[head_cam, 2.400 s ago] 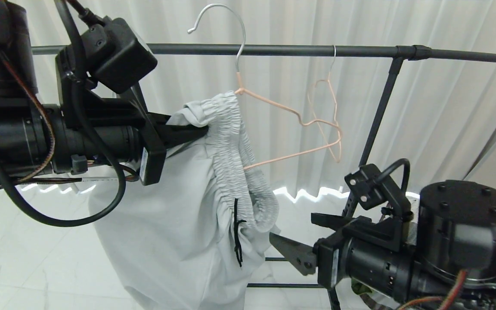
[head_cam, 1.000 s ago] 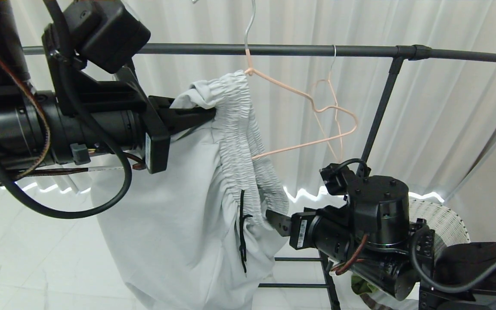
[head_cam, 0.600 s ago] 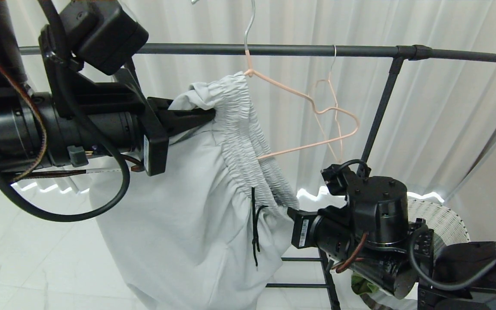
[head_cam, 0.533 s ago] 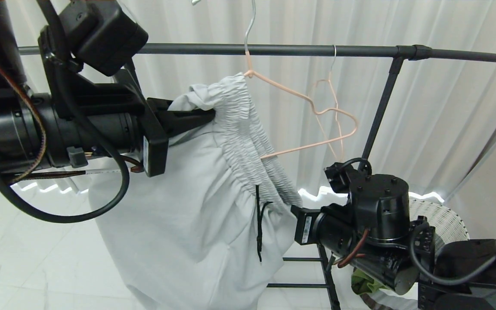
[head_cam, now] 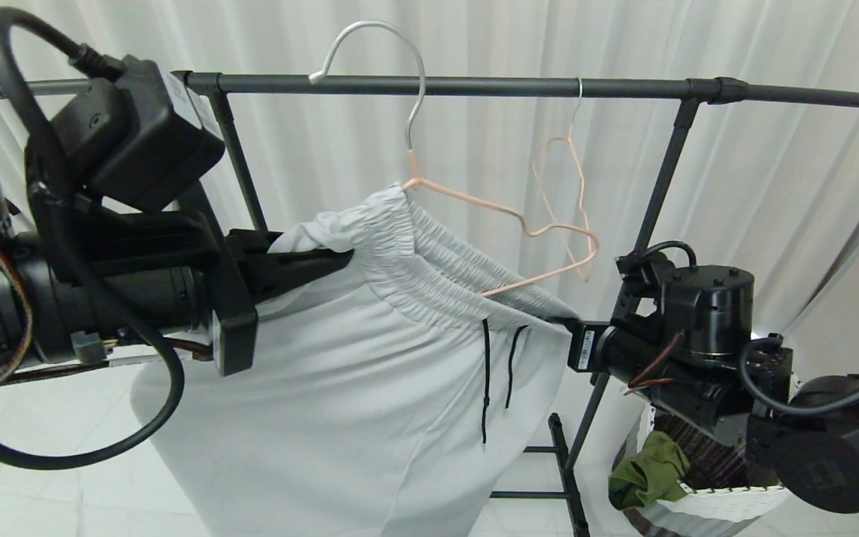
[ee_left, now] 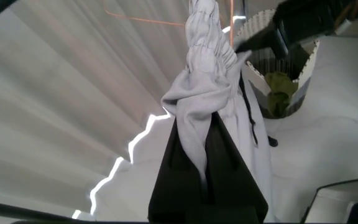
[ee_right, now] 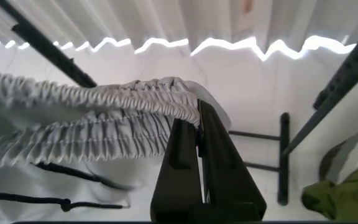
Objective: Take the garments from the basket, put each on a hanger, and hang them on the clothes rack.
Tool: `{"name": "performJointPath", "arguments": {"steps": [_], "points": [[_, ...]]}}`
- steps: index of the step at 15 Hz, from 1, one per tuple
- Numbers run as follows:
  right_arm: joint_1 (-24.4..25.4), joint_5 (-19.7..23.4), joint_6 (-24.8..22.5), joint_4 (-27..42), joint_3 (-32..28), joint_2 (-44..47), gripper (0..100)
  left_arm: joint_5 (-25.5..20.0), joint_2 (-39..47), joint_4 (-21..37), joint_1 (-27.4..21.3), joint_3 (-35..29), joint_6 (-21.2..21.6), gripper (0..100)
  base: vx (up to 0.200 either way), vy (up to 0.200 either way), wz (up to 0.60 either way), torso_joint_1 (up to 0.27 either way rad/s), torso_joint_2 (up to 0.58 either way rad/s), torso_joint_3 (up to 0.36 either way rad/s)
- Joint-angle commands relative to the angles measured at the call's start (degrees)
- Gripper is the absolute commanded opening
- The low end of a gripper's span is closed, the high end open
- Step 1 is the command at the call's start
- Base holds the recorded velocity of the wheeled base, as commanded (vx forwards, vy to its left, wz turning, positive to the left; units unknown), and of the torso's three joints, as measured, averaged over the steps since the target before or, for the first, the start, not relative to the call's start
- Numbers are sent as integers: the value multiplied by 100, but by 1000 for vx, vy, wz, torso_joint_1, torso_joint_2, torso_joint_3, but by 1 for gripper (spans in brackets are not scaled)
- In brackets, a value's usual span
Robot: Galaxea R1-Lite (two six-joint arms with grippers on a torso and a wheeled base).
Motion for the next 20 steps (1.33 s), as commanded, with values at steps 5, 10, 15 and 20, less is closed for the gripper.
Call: {"name": "performJointPath", "arguments": {"steps": [5, 10, 15, 20], "points": [[-544, 45, -462, 6, -12, -212, 0, -126, -336, 5, -24, 549, 299, 0, 0, 0, 0, 0, 0, 0], [-834, 282, -708, 15, 6, -537, 0, -373, -318, 5, -15, 918, 651, 0, 0, 0, 0, 0, 0, 0], [-834, 871, -1508, 103, 217, -977, 0, -373, -248, 13, -165, 1349, 747, 0, 0, 0, 0, 0, 0, 0], [-729, 1284, -2150, 112, 551, -1223, 0, -364, -2, 13, -217, 1771, 1081, 0, 0, 0, 0, 0, 0, 0]]}}
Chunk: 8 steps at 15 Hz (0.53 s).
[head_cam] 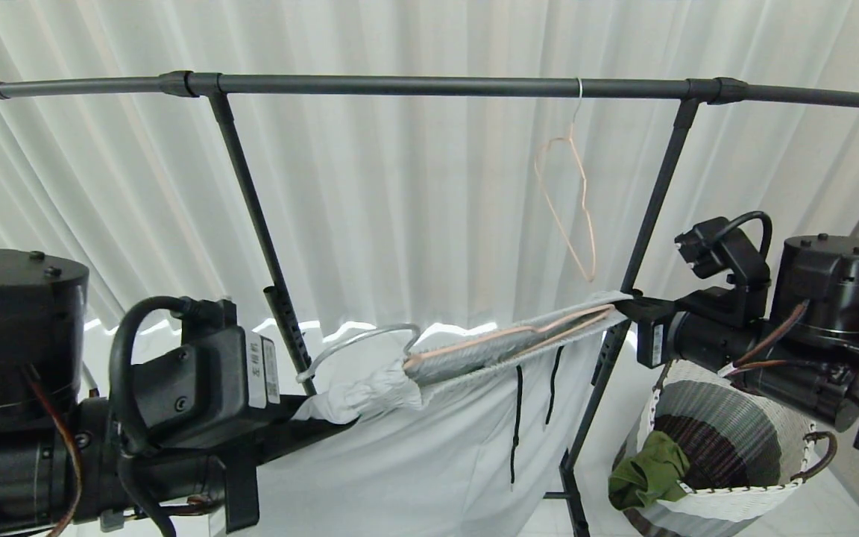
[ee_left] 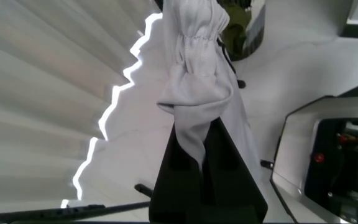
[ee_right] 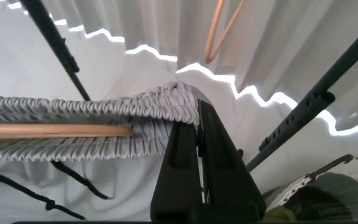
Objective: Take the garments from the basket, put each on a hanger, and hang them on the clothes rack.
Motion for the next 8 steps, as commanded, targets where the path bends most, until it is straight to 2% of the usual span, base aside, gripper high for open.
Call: {"name": "performJointPath", "arguments": {"steps": [1, 4, 6, 8], "points": [[163, 9, -108, -3, 147, -158, 0, 35, 189, 1, -3, 64, 14, 0, 0, 0, 0, 0, 0, 0], [453, 44, -460, 94, 323, -255, 0, 61, 427, 10, -3, 64, 31, 0, 0, 0, 0, 0, 0, 0], [436, 70, -715, 102, 341, -255, 0, 149, 462, 36, 24, 143, 31, 0, 0, 0, 0, 0, 0, 0], [348, 70, -750, 243, 341, -263, 0, 149, 436, 45, 138, 222, 137, 0, 0, 0, 0, 0, 0, 0]]}}
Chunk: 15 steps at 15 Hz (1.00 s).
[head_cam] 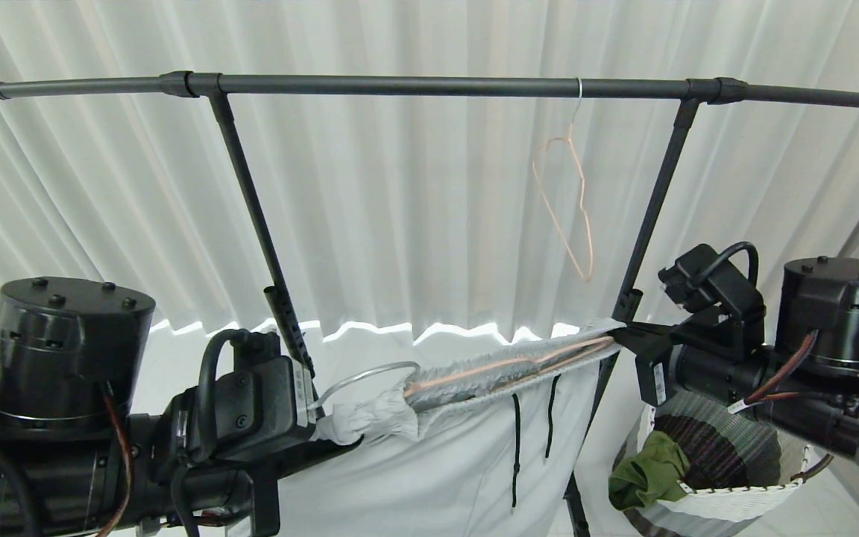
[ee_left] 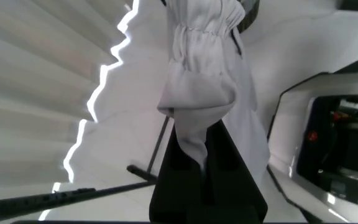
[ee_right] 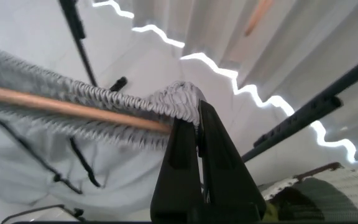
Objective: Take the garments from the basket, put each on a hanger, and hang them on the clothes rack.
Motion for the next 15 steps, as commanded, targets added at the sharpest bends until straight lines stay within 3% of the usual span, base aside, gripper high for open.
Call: {"name": "performJointPath", "arguments": {"steps": [1, 3, 8, 12, 13, 15], "points": [[-75, -8, -39, 51, -1, -56, 0, 5, 53, -1, 257, 106, 270, 0, 0, 0, 0, 0, 0, 0], [-101, -8, -92, 59, -10, -65, 0, -12, 44, -10, 600, 185, 631, 0, 0, 0, 0, 0, 0, 0], [171, 98, -311, 86, -177, -82, 0, 172, 167, -19, 521, 0, 534, 0, 0, 0, 0, 0, 0, 0], [971, 107, -593, 982, -774, -319, 0, 1253, 369, -45, -525, -553, -1593, 0, 0, 0, 0, 0, 0, 0], [1182, 98, -601, 1202, -889, -363, 0, 1500, 396, -63, -701, -624, -1901, 0, 0, 0, 0, 0, 0, 0], [1288, 89, -760, 1633, -950, -539, 0, 1596, 404, -71, -727, -694, -1971, 0, 0, 0, 0, 0, 0, 0]]}}
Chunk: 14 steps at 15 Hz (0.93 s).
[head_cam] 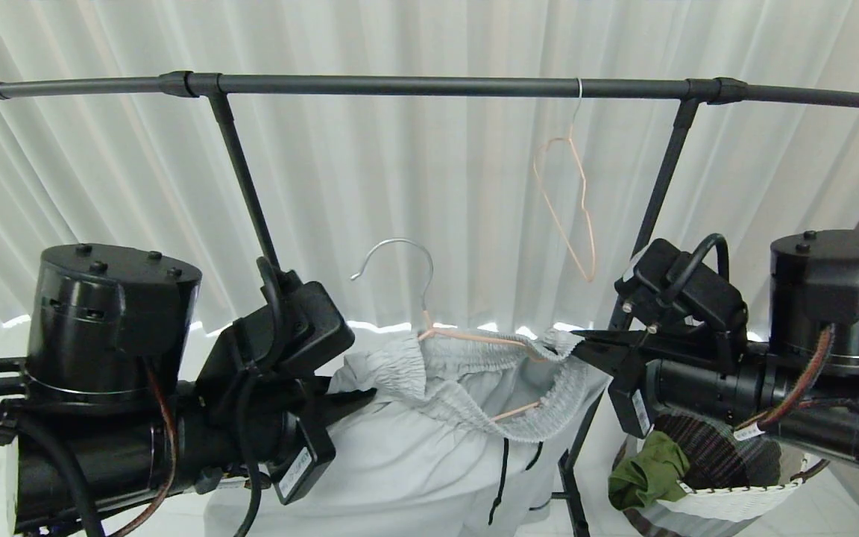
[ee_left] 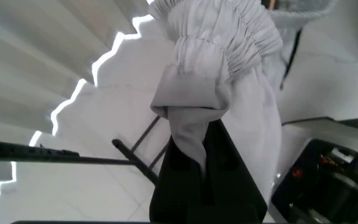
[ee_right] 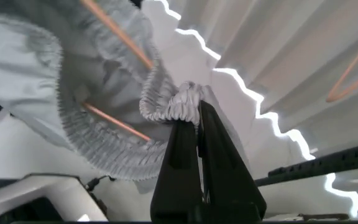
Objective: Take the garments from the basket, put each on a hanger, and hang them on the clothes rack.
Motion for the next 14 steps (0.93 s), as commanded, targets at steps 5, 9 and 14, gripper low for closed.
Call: {"name": "performJointPath", "arguments": {"steps": [5, 9, 14], "points": [[121, -15, -340, 937, -60, -836, 0, 790, 53, -605, -73, -119, -21, 0, 0, 0, 0, 0, 0, 0], [332, 99, -340, 1350, 63, -1232, 100, 685, 9, -975, -117, -101, 23, 0, 0, 0, 0, 0, 0, 0], [33, 609, -349, 1368, 99, -1293, 100, -291, -176, -1203, -196, -22, 542, 0, 0, 0, 0, 0, 0, 0]]}}
